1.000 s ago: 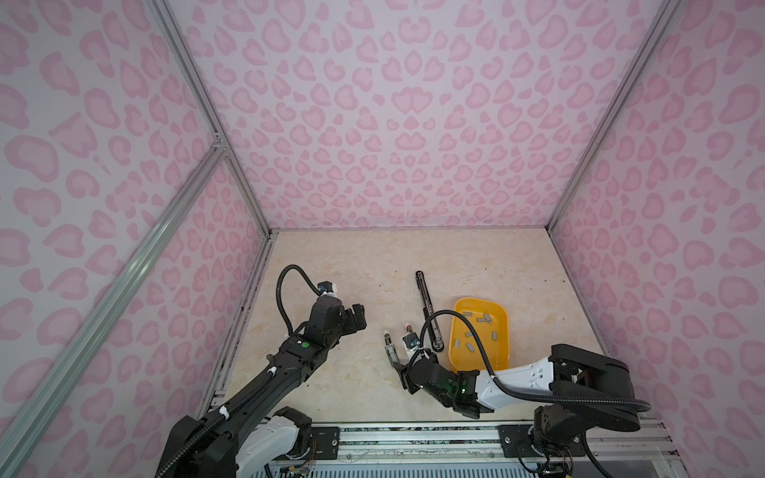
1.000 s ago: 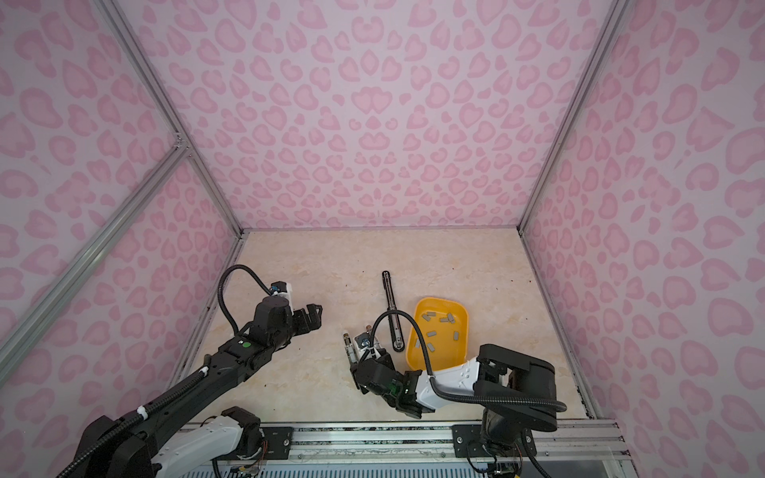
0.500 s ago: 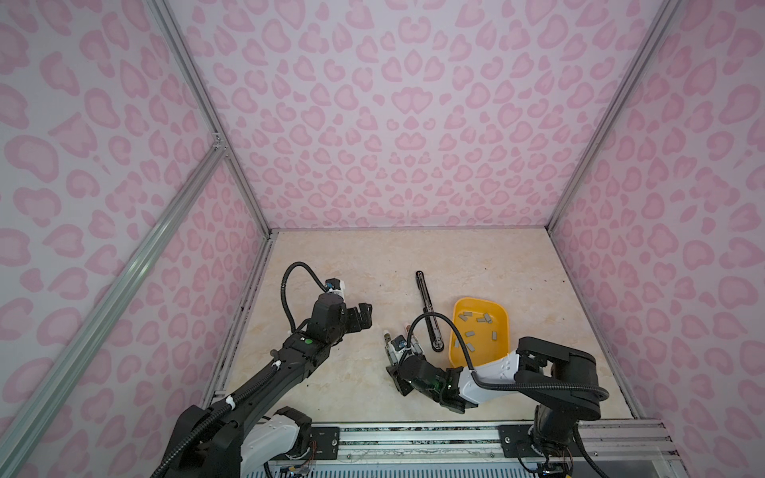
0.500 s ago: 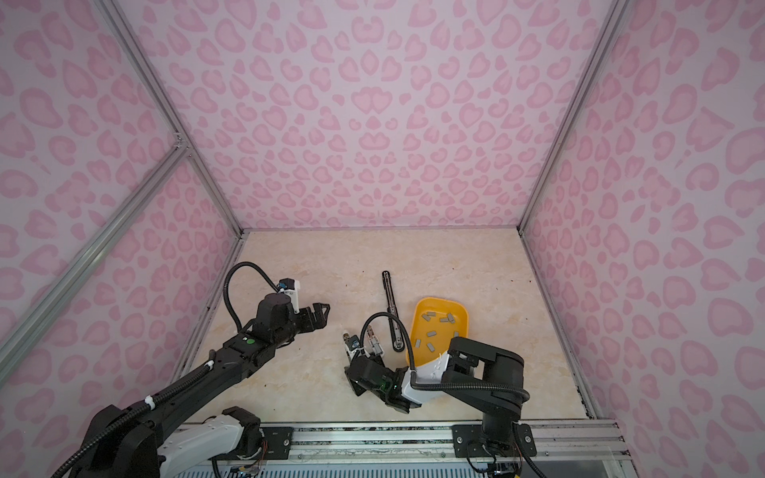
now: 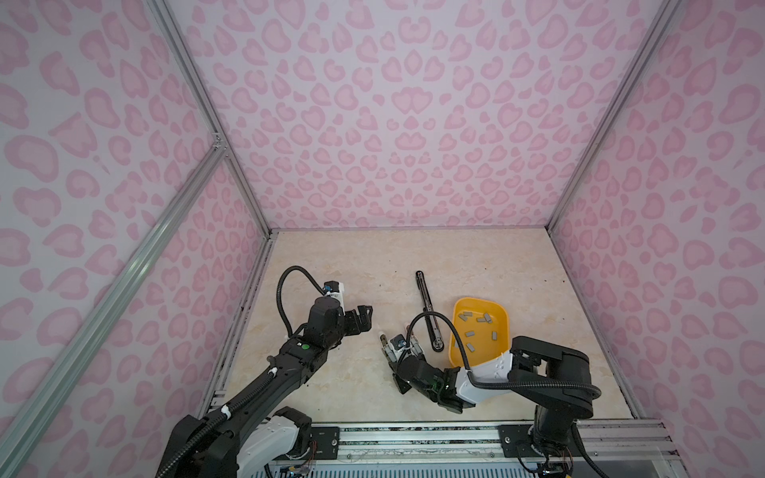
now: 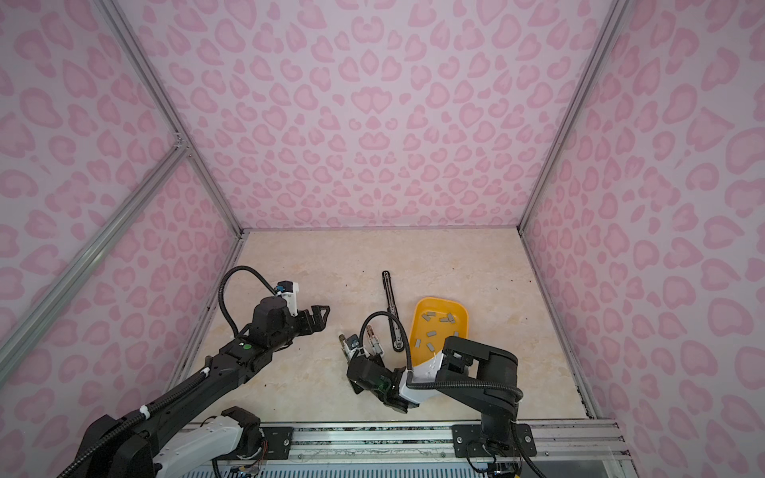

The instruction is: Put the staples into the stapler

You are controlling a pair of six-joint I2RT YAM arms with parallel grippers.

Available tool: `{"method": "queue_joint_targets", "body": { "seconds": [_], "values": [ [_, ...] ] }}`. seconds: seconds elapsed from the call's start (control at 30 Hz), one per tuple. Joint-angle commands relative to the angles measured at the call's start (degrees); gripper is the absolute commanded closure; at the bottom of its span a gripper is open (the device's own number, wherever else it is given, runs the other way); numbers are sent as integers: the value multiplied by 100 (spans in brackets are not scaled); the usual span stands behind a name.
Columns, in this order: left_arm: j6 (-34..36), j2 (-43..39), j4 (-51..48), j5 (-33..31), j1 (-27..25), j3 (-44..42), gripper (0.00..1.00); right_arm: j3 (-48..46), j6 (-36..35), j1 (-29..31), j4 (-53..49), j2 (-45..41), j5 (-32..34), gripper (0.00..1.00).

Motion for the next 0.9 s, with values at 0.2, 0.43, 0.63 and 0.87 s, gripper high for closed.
{"method": "queue_joint_targets", "body": {
  "seconds": [0.2, 0.43, 0.63, 0.87],
  "values": [
    [-326, 361, 948, 748, 619, -549, 12, -12, -220, 23, -304, 133, -328, 76],
    [-214, 799, 1398, 1108, 607, -780, 28, 39, -271, -34, -35, 255, -619, 77],
    [-210, 982, 1640, 1211, 529, -922, 28, 87, -238, -71, 135, 358, -710, 78],
    [-294, 1131, 1772, 1150, 180, -1031, 35, 175, -169, -126, 220, 456, -728, 78]
  ]
}}
